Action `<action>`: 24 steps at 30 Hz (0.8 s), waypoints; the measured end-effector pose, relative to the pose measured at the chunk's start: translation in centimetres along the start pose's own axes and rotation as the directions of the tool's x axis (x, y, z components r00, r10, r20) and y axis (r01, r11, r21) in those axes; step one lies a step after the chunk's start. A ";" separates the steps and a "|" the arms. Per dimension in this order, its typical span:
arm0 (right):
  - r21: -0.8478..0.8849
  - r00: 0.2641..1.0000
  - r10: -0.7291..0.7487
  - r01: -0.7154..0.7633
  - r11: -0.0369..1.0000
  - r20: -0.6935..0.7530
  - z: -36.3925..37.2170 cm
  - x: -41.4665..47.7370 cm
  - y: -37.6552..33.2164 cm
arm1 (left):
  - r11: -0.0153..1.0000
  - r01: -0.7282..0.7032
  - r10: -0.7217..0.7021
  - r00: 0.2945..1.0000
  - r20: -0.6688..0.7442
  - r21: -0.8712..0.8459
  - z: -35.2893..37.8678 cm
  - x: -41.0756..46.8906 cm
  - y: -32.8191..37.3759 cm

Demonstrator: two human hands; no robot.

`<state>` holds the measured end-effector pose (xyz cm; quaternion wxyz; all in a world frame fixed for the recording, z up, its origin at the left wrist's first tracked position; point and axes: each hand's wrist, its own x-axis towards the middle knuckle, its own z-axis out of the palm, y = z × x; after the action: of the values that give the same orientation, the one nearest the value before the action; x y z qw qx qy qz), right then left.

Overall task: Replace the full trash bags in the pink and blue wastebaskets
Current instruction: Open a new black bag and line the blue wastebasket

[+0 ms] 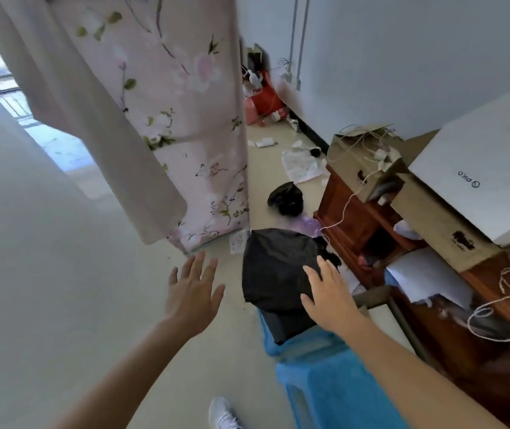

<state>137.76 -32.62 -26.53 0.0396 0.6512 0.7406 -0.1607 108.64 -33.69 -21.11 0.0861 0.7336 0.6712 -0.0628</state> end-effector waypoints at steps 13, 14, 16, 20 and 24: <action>0.326 0.832 0.501 -0.554 0.766 0.237 1.1 5.7 5.1 | 0.859 -0.489 0.438 0.856 0.274 0.153 -0.1 20.8 4.0; 0.363 0.818 0.519 -0.575 0.733 0.247 1.8 6.9 5.8 | 0.850 -0.504 0.450 0.847 0.284 0.156 0.4 21.9 4.7; 0.403 0.795 0.536 -0.606 0.686 0.283 2.9 9.1 6.9 | 0.814 -0.556 0.490 0.813 0.313 0.170 1.1 24.3 6.2; 0.484 0.721 0.584 -0.688 0.541 0.373 5.6 11.6 7.0 | 0.762 -0.630 0.529 0.740 0.416 0.150 2.9 27.9 7.9; 0.597 0.673 0.696 -0.673 0.436 0.249 10.0 14.3 6.9 | 0.723 -0.685 0.593 0.679 0.432 0.083 8.1 33.6 10.3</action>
<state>140.88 -21.21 -41.09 -0.1385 0.8674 0.3098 -0.3641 122.12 -3.54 -35.53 0.1407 0.9009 0.3275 -0.2476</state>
